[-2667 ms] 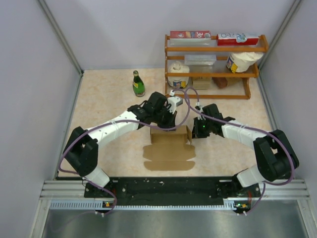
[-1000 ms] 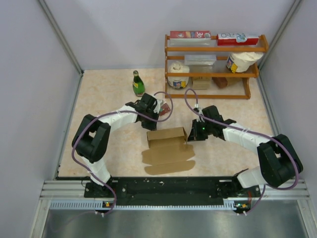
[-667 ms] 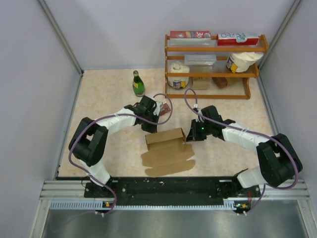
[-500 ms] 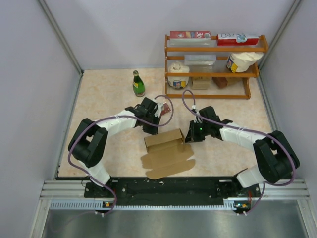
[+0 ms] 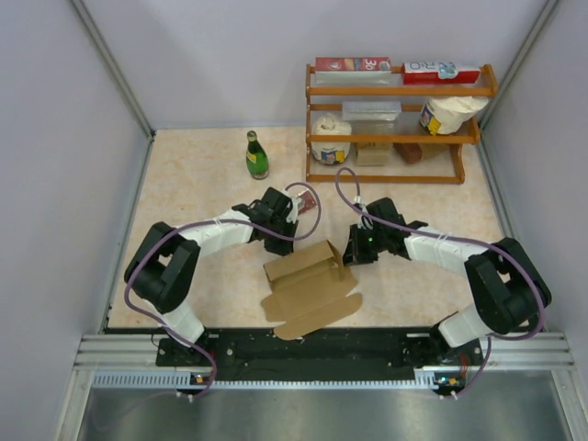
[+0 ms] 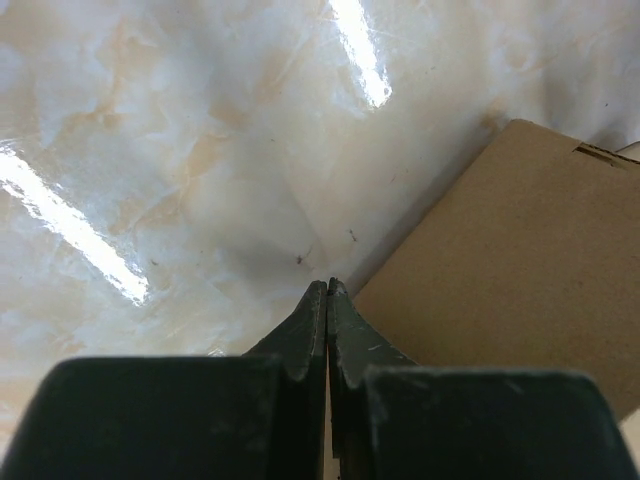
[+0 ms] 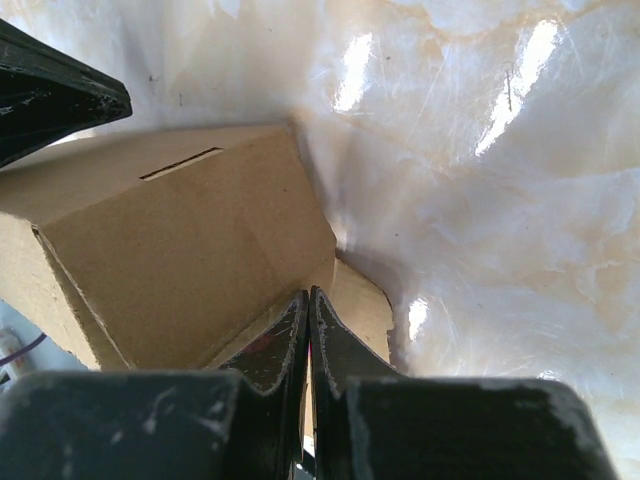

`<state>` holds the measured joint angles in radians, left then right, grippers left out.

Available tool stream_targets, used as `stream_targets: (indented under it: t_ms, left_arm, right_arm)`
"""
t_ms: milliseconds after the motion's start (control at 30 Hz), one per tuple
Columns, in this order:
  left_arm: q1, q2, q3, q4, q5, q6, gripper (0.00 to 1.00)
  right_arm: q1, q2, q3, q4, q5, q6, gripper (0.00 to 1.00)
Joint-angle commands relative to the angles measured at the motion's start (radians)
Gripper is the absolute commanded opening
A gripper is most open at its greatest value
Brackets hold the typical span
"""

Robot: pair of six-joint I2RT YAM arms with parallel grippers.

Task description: Fold the paper box

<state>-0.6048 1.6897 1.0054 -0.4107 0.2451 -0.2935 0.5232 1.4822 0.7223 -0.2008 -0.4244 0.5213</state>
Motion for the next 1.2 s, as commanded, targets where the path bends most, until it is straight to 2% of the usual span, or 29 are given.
stream_targets:
  t_ms: [0,300,467,567,667,733,900,1167]
  left_arm:
    - [0.005,-0.058,0.005,0.029,-0.039,-0.006,0.00]
    - [0.069,-0.105,0.120,-0.037,-0.150,0.013,0.00]
    - [0.080,-0.197,0.128,-0.028,-0.194,0.027,0.04]
    - [0.080,-0.287,0.081,0.022,-0.155,0.043,0.06]
    - [0.077,-0.363,0.009,0.081,-0.019,0.100,0.06]
    - [0.057,-0.396,-0.014,0.076,0.023,0.112,0.05]
    - [-0.012,-0.459,-0.088,0.073,0.031,0.125,0.04]
    - [-0.018,-0.453,-0.152,0.084,0.039,0.117,0.02]
  right_arm:
    - [0.012,0.003,0.054,0.038,0.002,0.011,0.00]
    - [0.012,-0.005,0.057,0.008,0.038,-0.009,0.00]
    - [0.012,-0.010,0.060,-0.005,0.053,-0.021,0.00]
    - [0.012,-0.008,0.060,-0.012,0.061,-0.026,0.00]
    - [0.012,-0.010,0.063,-0.025,0.070,-0.037,0.00]
    - [0.014,-0.008,0.066,-0.032,0.076,-0.040,0.00]
    - [0.012,-0.013,0.083,-0.049,0.076,-0.056,0.00]
    - [0.012,-0.045,0.100,-0.066,0.062,-0.101,0.00]
